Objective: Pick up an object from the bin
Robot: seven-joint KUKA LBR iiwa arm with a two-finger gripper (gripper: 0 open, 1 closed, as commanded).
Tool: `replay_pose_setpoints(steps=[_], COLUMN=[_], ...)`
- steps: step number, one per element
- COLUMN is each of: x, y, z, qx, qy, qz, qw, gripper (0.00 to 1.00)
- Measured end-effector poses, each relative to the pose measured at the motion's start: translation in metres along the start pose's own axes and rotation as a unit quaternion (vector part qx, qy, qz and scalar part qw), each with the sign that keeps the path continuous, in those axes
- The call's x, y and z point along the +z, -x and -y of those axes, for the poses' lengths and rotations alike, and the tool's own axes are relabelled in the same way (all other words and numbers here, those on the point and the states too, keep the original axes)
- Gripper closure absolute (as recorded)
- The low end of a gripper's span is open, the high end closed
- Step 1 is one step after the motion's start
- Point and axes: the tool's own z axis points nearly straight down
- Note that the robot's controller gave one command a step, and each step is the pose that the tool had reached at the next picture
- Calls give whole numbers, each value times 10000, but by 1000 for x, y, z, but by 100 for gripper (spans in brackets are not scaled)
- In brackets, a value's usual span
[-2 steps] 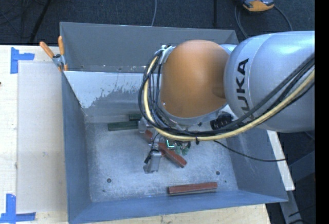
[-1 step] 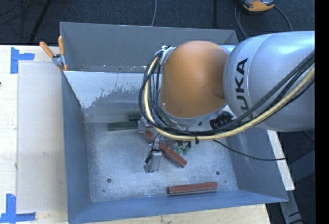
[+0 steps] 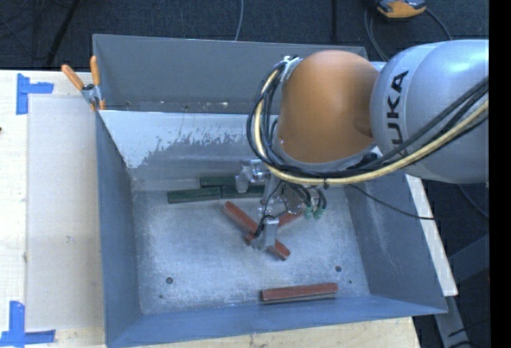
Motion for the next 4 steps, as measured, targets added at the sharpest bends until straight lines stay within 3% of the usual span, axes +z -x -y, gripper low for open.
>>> replay_pose_setpoints(steps=[1,2,3,4], x=[45,84,137,137], y=[-8,-25,-20,-20], z=[18,31,59,60], qx=[130,666,42,47], qy=[-17,3,0,1], qz=[36,-18,52,52], qw=[9999,9978,10000,10000], gripper=[0,0,100,100])
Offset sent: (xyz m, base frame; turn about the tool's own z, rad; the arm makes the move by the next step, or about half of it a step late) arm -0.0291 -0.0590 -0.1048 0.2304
